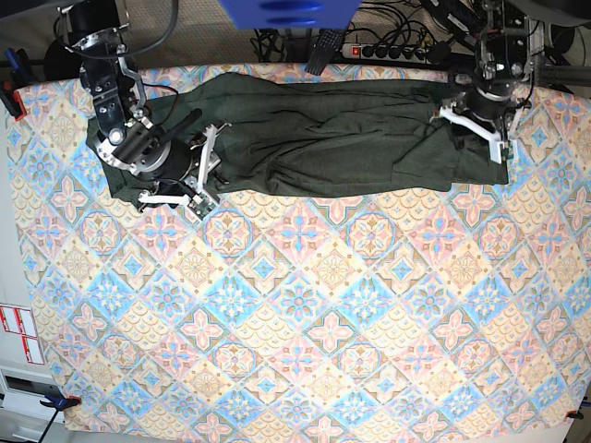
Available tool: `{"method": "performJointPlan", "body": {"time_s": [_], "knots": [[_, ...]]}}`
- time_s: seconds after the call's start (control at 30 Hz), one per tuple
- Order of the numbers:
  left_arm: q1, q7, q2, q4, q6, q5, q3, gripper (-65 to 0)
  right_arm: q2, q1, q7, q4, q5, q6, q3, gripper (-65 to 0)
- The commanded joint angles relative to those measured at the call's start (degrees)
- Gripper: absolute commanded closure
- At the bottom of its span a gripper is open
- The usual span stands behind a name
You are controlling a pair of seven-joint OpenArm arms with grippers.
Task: Fold the T-shirt properly
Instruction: 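Lay the sleeve along the strip and move the left gripper to the strip's end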
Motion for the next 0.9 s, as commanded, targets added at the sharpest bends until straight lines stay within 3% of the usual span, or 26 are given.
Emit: {"method": "performJointPlan", "body": {"time_s": [0.0,0.5,0.87], "knots": [[-1.4,-0.8,-0.6,0.7,0.0,0.0,-0.3,-29.0,0.3,0.5,0.9,1.0,0.5,-0.1,0.3,-19.2],[-13.8,-0.7,-0.2,-13.2,-0.2,0.0,2.4,-29.1,0.3,-0.7,1.1,1.0,0.5,-0.1,0.4,-19.2],[-15.1,-0.7,-0.1,-13.7,-0.2,0.0,7.6,-28.5,0.3,-0.7,1.1,1.0,0.5,-0.1,0.4,-19.2]]}}
